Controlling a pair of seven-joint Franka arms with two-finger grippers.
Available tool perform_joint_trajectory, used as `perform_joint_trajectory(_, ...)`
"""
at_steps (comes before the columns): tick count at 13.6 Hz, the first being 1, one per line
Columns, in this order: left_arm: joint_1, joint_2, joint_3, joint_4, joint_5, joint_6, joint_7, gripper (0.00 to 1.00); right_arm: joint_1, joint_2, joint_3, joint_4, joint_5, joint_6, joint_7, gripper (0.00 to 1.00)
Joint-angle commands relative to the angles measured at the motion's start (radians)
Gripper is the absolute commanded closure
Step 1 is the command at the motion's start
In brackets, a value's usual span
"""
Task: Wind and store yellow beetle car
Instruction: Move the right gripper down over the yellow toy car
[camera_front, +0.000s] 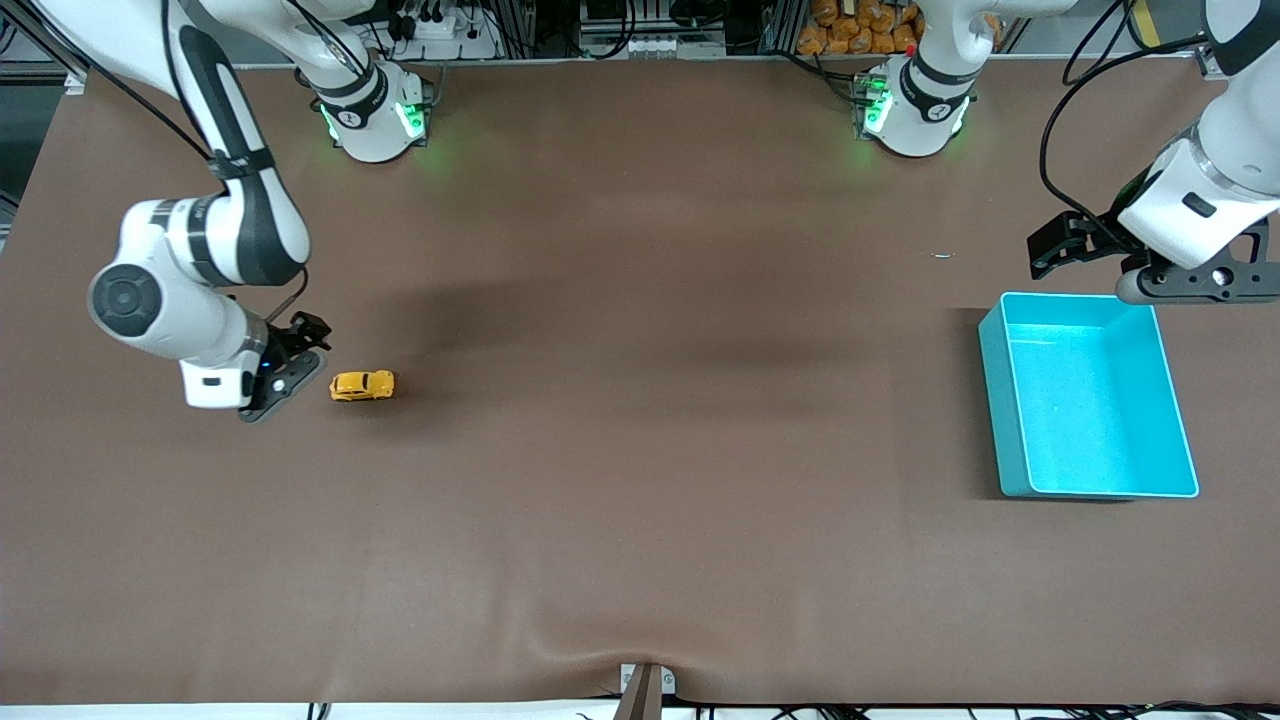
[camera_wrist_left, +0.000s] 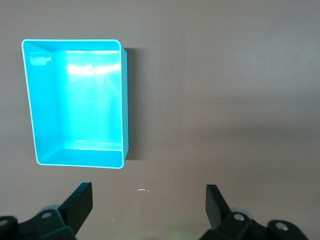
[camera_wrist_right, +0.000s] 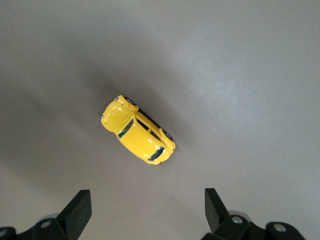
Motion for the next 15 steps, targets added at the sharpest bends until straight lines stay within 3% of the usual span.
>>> perform_joint_trajectory(1,0.0,0.006,-0.006,0.008,0.025,0.006,-0.013,0.0,0.002,-0.011,0.001,-0.069,-0.009,0.099,-0.17,0.0)
perform_joint_trajectory(9,-0.008,0.012,-0.007,0.01,0.025,0.018,-0.013,0.0,0.02,0.087,0.003,-0.071,-0.009,0.268,-0.517,0.0)
perform_joint_trajectory(15,0.001,0.012,-0.007,0.007,0.024,0.02,-0.013,0.0,0.046,0.144,0.003,-0.069,-0.009,0.303,-0.542,0.0)
